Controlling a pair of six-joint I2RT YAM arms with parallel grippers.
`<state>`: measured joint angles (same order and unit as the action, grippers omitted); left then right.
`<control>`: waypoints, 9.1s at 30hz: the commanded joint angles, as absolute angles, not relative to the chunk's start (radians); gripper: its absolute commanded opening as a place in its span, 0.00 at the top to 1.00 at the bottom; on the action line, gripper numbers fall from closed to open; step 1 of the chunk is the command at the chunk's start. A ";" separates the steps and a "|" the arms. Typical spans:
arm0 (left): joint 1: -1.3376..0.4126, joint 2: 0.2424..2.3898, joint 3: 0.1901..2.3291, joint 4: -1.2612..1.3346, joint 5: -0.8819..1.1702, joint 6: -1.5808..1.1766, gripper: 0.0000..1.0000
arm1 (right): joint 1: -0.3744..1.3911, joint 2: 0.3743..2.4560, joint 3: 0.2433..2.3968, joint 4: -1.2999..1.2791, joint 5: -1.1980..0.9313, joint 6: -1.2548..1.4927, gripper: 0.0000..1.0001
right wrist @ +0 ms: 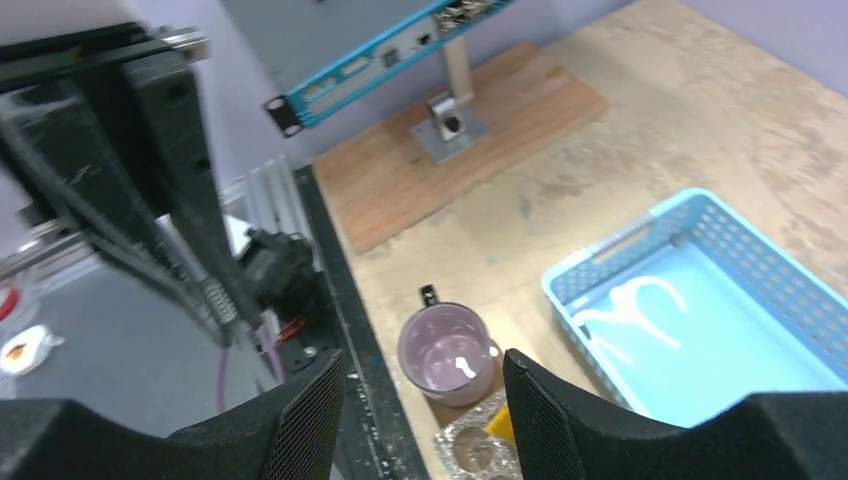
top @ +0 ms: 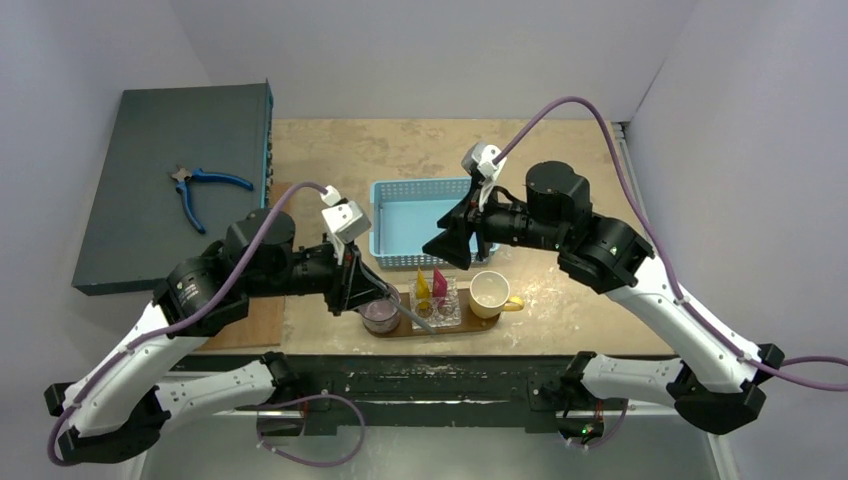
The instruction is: Prepare toiletry sets of a toothbrush and toothpaste on the tray
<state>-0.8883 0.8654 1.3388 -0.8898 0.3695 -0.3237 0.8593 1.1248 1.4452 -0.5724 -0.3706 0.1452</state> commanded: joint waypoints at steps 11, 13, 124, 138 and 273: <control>-1.342 0.965 1.355 -0.887 -0.343 -0.377 1.00 | 0.818 1.118 1.359 -0.561 0.124 0.186 0.39; -1.388 1.001 1.363 -0.883 -0.402 -0.380 1.00 | 0.816 1.120 1.347 -0.557 0.167 0.201 0.39; -1.534 1.204 0.942 -0.468 -0.788 -0.372 1.00 | 0.815 1.146 1.195 -0.541 0.189 0.285 0.38; -1.542 1.197 0.985 -0.501 -0.748 -0.375 0.63 | 0.815 1.153 1.214 -0.543 0.189 0.281 0.37; -0.552 0.914 1.009 -0.707 -0.173 -0.221 0.33 | 0.730 2.316 1.932 -0.400 0.154 0.410 1.00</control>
<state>-0.5621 0.9131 1.0016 -0.7460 -0.1852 -0.2417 0.7383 2.3966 1.9533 -0.3576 0.0643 0.4622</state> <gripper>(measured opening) 0.675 0.001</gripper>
